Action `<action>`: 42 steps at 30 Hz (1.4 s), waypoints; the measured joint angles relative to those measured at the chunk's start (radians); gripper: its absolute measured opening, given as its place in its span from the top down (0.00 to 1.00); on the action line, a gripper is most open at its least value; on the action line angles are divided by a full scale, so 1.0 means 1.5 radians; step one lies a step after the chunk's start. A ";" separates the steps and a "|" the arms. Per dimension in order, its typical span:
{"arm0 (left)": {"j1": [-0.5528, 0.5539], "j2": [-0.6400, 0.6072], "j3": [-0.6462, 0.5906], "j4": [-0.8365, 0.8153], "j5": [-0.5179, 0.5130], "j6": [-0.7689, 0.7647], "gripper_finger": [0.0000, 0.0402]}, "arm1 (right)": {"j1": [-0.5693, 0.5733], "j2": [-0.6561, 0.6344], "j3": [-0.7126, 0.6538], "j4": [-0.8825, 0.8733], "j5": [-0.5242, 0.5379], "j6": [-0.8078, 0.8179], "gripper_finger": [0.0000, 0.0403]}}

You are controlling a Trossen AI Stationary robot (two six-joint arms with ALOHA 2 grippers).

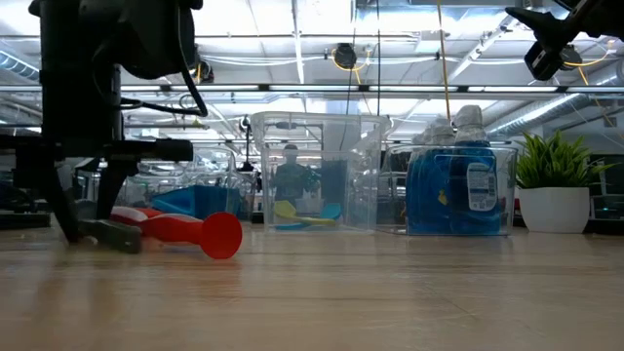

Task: Pick & Place Kitchen Sink Supplies
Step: Put the black dish brush into the white bin

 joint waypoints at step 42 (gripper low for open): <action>-0.254 -0.211 0.165 0.244 -0.656 0.792 0.95 | 0.000 0.000 0.000 -0.001 0.003 0.035 0.59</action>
